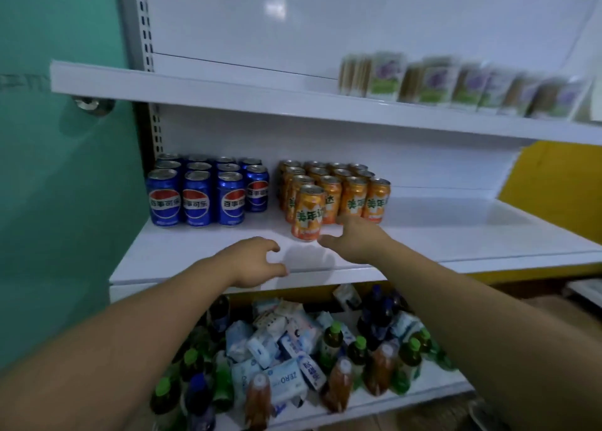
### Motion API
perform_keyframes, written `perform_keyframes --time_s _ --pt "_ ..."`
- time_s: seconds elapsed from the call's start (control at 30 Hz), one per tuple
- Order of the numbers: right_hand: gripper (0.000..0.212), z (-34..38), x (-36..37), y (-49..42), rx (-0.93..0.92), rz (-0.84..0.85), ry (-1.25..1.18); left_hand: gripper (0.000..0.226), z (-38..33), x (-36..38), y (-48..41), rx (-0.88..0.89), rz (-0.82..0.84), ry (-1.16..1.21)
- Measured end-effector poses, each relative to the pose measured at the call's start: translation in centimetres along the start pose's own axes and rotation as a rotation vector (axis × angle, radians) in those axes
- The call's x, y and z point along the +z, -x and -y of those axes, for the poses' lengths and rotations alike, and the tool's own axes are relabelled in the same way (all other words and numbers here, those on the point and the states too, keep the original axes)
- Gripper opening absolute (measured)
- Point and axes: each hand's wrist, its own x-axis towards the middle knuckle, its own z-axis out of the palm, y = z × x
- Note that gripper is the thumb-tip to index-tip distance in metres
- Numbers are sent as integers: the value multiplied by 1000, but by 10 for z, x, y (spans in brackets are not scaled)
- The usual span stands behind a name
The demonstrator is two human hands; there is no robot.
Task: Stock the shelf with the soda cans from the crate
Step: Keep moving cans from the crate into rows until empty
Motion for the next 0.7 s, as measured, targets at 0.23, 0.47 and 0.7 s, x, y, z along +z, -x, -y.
perform_keyframes --time_s 0.23,0.47,0.7 --pt "76 -117 -19 80 338 10 73 67 -132 87 12 362 231 -82" --pt "65 -222 10 165 520 61 92 70 -215 207 -5 498 500 -215" --pt "58 -325 87 234 804 229 8 69 -262 321 -17 599 712 -280"
